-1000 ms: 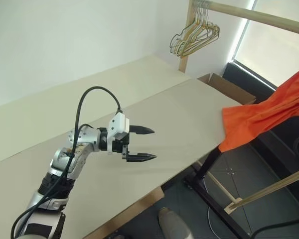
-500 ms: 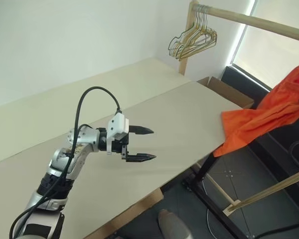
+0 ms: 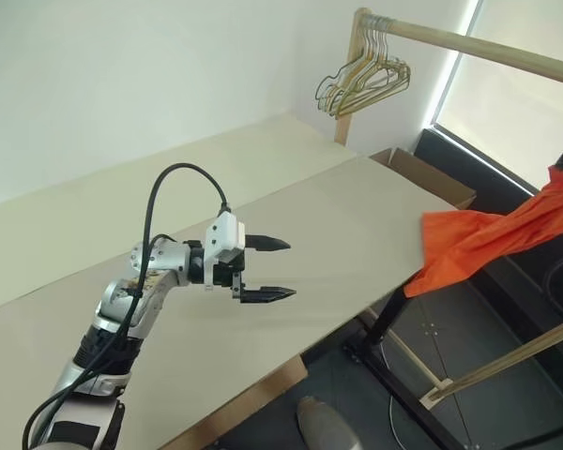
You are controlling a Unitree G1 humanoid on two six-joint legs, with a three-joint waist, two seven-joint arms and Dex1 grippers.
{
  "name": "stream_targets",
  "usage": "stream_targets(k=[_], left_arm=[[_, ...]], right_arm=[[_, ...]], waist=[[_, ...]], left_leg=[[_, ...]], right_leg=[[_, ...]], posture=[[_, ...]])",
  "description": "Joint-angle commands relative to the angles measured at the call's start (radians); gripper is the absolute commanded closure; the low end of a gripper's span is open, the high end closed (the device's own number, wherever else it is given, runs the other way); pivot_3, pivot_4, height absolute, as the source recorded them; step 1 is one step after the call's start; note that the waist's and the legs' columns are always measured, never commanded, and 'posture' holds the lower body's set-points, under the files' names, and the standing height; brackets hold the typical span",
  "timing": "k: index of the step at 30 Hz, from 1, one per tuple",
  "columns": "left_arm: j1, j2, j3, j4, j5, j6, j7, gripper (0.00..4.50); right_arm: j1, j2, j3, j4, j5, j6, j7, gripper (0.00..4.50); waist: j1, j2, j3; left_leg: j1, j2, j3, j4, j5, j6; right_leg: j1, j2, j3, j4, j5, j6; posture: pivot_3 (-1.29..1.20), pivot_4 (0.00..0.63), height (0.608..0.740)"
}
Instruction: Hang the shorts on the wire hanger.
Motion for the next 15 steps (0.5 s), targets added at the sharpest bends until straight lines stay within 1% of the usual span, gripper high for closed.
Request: stream_targets(k=[1, 3, 4, 5, 8, 11, 13, 15], left_arm=[[-0.017, -0.001, 0.022, 0.001, 0.009, -0.031, 0.009, 0.0], [-0.017, -0.005, 0.024, 0.009, 0.008, -0.036, 0.01, 0.0], [-0.015, -0.007, 0.026, 0.012, 0.009, -0.04, 0.012, 0.0], [-0.011, -0.007, 0.03, 0.014, 0.009, -0.044, 0.014, 0.0], [0.004, -0.002, 0.041, 0.022, 0.024, -0.07, 0.029, 0.0], [0.026, 0.002, 0.067, 0.027, 0.03, -0.089, 0.053, 0.0], [0.049, 0.006, 0.093, 0.024, 0.04, -0.11, 0.078, 0.0], [0.072, 0.022, 0.133, 0.0, 0.045, -0.089, 0.131, 0.0]], right_arm=[[0.09, 0.039, 0.113, -0.292, -0.147, 0.024, -0.116, 0.05], [0.146, 0.075, 0.113, -0.396, -0.2, 0.008, -0.197, 0.05], [0.179, 0.098, 0.094, -0.441, -0.21, -0.028, -0.233, 0.05], [0.211, 0.113, 0.104, -0.475, -0.234, -0.059, -0.258, 0.05], [0.27, 0.158, 0.118, -0.523, -0.279, -0.14, -0.308, 0.05], [0.311, 0.193, 0.146, -0.558, -0.309, -0.244, -0.308, 0.05], [0.336, 0.214, 0.175, -0.593, -0.318, -0.313, -0.274, 0.05], [0.367, 0.244, 0.205, -0.648, -0.298, -0.375, -0.198, 0.05]], waist=[[0.001, 0.0, -0.006], [0.001, 0.0, -0.009], [0.001, -0.001, -0.009], [0.002, -0.003, -0.011], [0.002, -0.004, -0.014], [0.005, -0.004, -0.014], [0.006, -0.004, -0.015], [0.011, -0.005, -0.016]], left_leg=[[0.0, 0.0, 0.0, 0.0, 0.0, 0.0], [0.0, 0.0, 0.0, 0.0, 0.0, 0.0], [0.0, 0.0, 0.0, 0.001, 0.0, 0.0], [0.0, 0.0, 0.0, 0.001, 0.0, 0.0], [0.0, 0.0, -0.001, 0.001, 0.0, 0.0], [0.0, 0.0, -0.001, 0.001, 0.0, 0.0], [0.0, 0.0, -0.001, 0.0, 0.0, 0.0], [0.0, 0.001, -0.003, 0.0, 0.0, 0.0]], right_leg=[[0.0, 0.0, 0.0, 0.0, 0.0, 0.0], [0.0, 0.0, 0.0, 0.0, 0.0, 0.0], [0.0, 0.0, 0.0, 0.0, 0.001, -0.001], [0.0, -0.001, 0.0, 0.0, 0.001, -0.001], [0.0, 0.0, 0.0, 0.0, 0.003, -0.004], [0.0, 0.0, 0.0, 0.0, 0.004, -0.004], [0.0, 0.0, 0.0, 0.0, 0.004, -0.004], [0.0, 0.0, -0.001, 0.0, 0.004, -0.005]], posture=[[-0.3, 0.0, 0.74], [-0.3, 0.0, 0.74], [-0.29, 0.0, 0.74], [-0.29, 0.0, 0.74], [-0.26, 0.0, 0.74], [-0.23, 0.0, 0.74], [-0.19, 0.0, 0.74], [-0.15, 0.0, 0.74]])
